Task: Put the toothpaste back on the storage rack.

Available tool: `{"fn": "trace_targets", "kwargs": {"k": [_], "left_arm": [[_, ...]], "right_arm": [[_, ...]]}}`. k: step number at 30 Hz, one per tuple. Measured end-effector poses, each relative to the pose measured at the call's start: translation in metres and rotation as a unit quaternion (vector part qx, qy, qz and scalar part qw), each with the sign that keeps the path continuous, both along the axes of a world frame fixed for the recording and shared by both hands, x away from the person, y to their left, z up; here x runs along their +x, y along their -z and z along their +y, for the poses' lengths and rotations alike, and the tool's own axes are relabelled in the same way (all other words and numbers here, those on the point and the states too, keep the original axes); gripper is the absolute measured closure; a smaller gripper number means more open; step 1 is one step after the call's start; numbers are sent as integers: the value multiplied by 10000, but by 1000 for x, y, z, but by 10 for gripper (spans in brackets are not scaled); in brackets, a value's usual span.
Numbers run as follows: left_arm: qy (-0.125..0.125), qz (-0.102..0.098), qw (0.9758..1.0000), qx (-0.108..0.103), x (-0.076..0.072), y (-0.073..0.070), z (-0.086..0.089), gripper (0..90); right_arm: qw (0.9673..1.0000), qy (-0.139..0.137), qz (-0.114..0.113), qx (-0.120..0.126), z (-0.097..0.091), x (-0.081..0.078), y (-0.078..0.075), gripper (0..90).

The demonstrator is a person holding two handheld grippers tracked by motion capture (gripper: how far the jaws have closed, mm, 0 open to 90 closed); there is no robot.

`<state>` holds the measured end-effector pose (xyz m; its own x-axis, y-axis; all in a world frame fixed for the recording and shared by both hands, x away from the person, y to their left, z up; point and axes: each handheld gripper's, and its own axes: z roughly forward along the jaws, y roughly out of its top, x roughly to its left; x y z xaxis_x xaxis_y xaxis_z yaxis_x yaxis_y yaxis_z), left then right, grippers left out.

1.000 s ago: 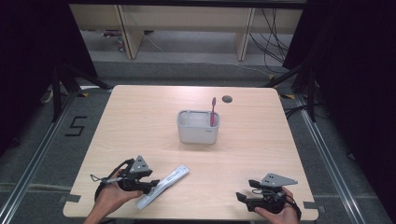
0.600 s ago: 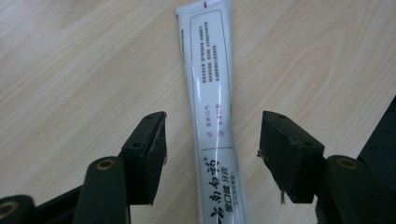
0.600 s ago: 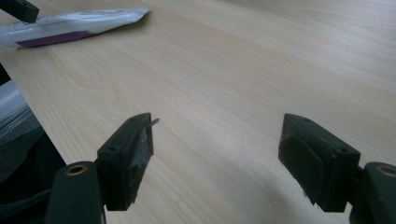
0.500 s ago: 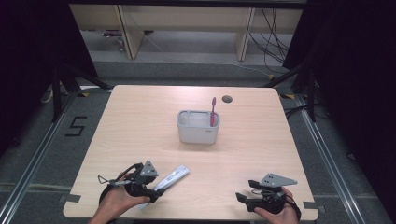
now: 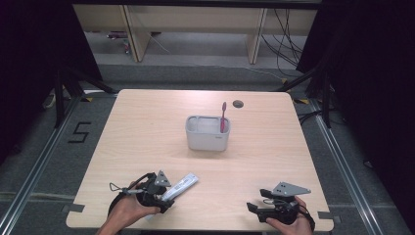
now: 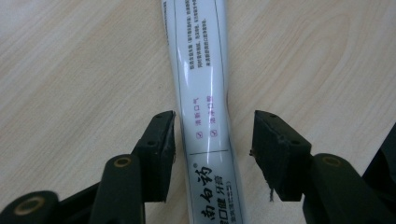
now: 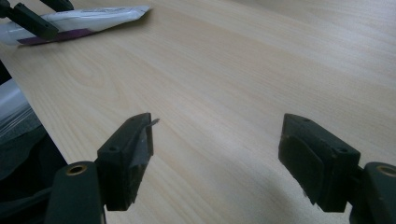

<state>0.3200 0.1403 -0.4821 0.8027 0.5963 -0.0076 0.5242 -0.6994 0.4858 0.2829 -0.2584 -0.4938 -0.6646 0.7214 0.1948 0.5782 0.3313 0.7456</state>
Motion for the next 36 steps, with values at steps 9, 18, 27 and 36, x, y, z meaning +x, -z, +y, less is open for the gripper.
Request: {"fn": "trace_targets", "kwargs": {"k": [9, 18, 27, 36], "left_arm": [[33, 69, 9999, 103, 5, -2, -4, 554], [117, 261, 9990, 338, 12, 3, -9, 602], [145, 397, 9979, 498, 16, 2, -17, 635], [190, 469, 9973, 532, 18, 3, -19, 644]], "right_arm": [[10000, 15, -71, -9, 0, -1, -1, 272], [10000, 13, -36, -10, 1, 0, 1, 271], [10000, -67, 30, 68, 1, 0, 0, 271], [9999, -71, 28, 78, 1, -1, 0, 272]]}}
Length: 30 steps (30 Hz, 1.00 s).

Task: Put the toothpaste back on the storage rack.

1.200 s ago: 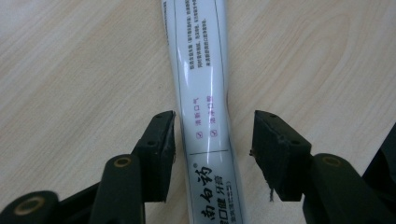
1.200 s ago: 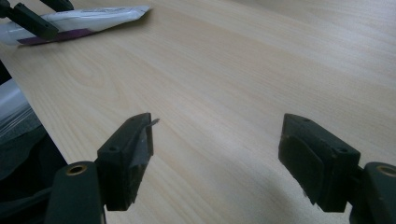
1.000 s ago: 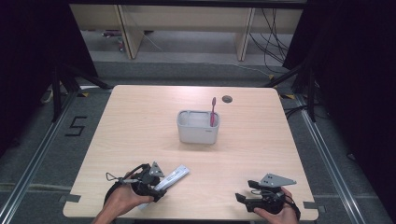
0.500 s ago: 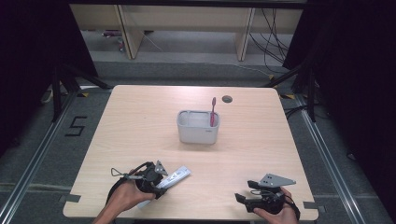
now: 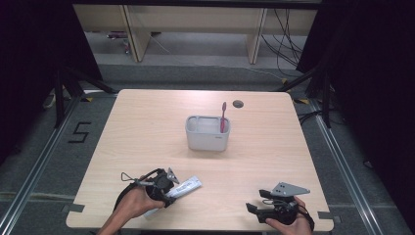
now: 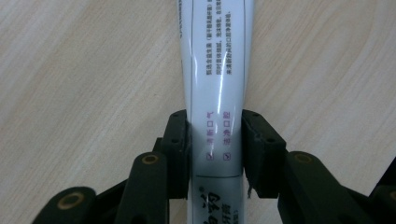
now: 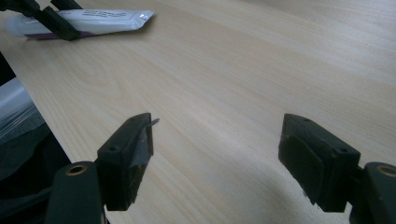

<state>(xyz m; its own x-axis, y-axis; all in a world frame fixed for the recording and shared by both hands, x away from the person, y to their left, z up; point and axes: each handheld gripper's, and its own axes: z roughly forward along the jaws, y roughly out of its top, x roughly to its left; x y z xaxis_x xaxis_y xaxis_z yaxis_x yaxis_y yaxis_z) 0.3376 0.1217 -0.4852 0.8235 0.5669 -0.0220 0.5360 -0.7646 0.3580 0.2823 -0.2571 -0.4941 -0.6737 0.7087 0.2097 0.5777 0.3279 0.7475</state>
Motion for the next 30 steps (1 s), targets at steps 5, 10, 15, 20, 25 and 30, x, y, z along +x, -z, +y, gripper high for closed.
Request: {"fn": "trace_targets", "kwargs": {"k": [5, 10, 15, 20, 25, 30], "left_arm": [[155, -69, 9998, 66, 0, -1, -1, 664], [337, -256, 9989, 181, -3, -3, -5, 691], [406, -302, 9986, 150, -6, -4, -7, 705], [467, -349, 9983, -43, -4, -8, -7, 711], [393, -458, 9978, -260, -1, -15, -4, 712], [277, -590, 9967, -486, 4, -23, 1, 713]], "right_arm": [[10000, 57, 26, -29, 0, -1, 0, 271], [10000, 61, 37, -24, 0, -1, 0, 271], [10000, 15, -16, -26, 0, 1, 1, 272], [9999, 70, -53, -78, -1, 0, 0, 272], [10000, 41, -29, -23, -1, 0, 0, 273], [10000, 56, -51, -49, -1, 0, 0, 273]]}}
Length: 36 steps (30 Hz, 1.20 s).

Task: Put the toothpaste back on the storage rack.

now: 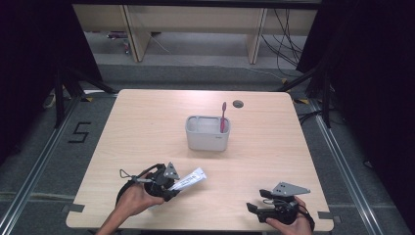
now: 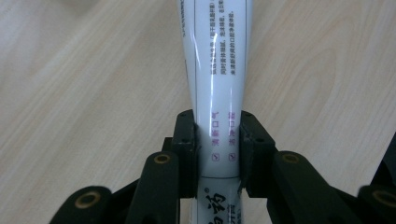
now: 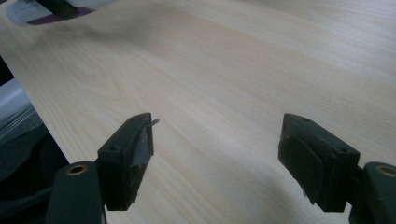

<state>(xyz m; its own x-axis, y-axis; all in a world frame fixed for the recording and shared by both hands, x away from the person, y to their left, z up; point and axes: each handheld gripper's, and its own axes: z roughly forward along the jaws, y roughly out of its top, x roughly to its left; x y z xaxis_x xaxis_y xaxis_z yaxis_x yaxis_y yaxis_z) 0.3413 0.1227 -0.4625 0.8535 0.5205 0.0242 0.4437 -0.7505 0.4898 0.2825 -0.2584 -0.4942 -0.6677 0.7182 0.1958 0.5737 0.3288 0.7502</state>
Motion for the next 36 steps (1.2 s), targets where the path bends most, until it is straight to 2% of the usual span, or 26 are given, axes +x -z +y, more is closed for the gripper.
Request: {"fn": "trace_targets", "kwargs": {"k": [3, 4, 7, 10, 13, 17, 19, 22, 23, 25, 26, 28, 34, 35, 36], "left_arm": [[-63, -61, 9999, -133, 4, -4, 4, 712], [-153, -138, 9996, -214, 6, -6, 6, 712], [-239, -171, 9992, -280, 10, -9, 10, 711], [-395, -303, 9977, -463, 14, -12, 15, 712], [-521, -374, 9965, -545, 18, -17, 19, 713], [-685, -567, 9931, -765, 23, -22, 23, 713], [-763, -618, 9912, -888, 26, -24, 25, 712], [-867, -706, 9882, -1043, 30, -28, 29, 712], [-916, -747, 9871, -1084, 32, -28, 31, 712], [-957, -798, 9854, -1161, 34, -30, 33, 712], [-981, -807, 9852, -1155, 36, -31, 35, 712], [-1053, -824, 9835, -1217, 38, -31, 36, 712], [-1104, -878, 9816, -1291, 41, -34, 38, 712], [-1126, -897, 9807, -1319, 41, -34, 38, 712], [-1144, -933, 9801, -1327, 42, -35, 39, 712]], "right_arm": [[10000, 2, -20, -8, 0, 0, 0, 273], [10000, -23, 21, 26, 0, 0, 0, 273], [10000, -2, 9, 1, 0, 0, 0, 273], [10000, -5, 2, 2, 0, 0, 0, 273], [10000, 2, 10, -4, 0, 0, 1, 273], [10000, 16, 52, 28, 0, 0, 1, 273], [10000, -4, -9, 3, 0, 1, 2, 273], [10000, -29, 69, 1, -2, 2, 1, 273], [9994, 96, 305, 143, 0, -1, 0, 273], [10000, 51, -8, -10, -3, 2, 1, 274], [10000, 63, -33, -25, -3, 2, 0, 273], [10000, 43, -9, 28, -3, 2, 1, 273], [9999, 90, 60, 57, -2, 1, 0, 273], [10000, 68, -16, 19, -3, 2, 0, 273], [10000, 51, 27, 64, -3, 2, 1, 273]]}}
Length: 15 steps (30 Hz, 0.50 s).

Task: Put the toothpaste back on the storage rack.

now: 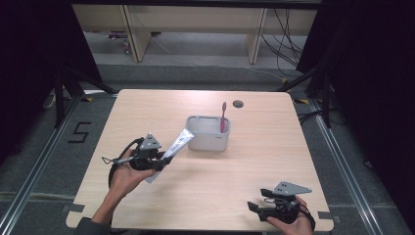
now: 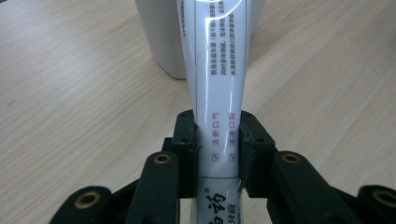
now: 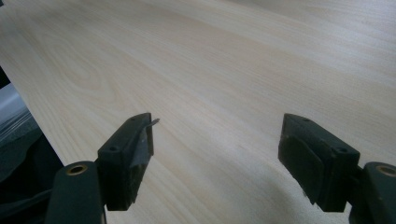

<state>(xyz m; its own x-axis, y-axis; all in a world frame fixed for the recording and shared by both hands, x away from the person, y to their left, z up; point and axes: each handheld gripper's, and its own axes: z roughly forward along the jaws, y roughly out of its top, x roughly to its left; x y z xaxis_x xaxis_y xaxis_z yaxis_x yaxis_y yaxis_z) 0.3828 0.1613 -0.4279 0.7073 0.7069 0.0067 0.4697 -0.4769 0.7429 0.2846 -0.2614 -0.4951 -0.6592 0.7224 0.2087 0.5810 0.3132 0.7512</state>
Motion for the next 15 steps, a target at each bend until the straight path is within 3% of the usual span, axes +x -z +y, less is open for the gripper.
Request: {"fn": "trace_targets", "kwargs": {"k": [7, 8, 10, 15], "left_arm": [[-110, -119, 9997, -167, 2, -5, 3, 712], [-136, -145, 9995, -255, 2, -6, 4, 712], [-188, -185, 9990, -355, 2, -9, 4, 712], [-268, -327, 9983, -408, 3, -16, 7, 712]], "right_arm": [[10000, 77, 10, 21, -1, 0, 1, 273], [9999, 68, -82, -10, -2, 1, 2, 273], [10000, 71, -48, -2, -3, 1, 1, 273], [10000, 46, -5, 52, -3, 1, 1, 273]]}}
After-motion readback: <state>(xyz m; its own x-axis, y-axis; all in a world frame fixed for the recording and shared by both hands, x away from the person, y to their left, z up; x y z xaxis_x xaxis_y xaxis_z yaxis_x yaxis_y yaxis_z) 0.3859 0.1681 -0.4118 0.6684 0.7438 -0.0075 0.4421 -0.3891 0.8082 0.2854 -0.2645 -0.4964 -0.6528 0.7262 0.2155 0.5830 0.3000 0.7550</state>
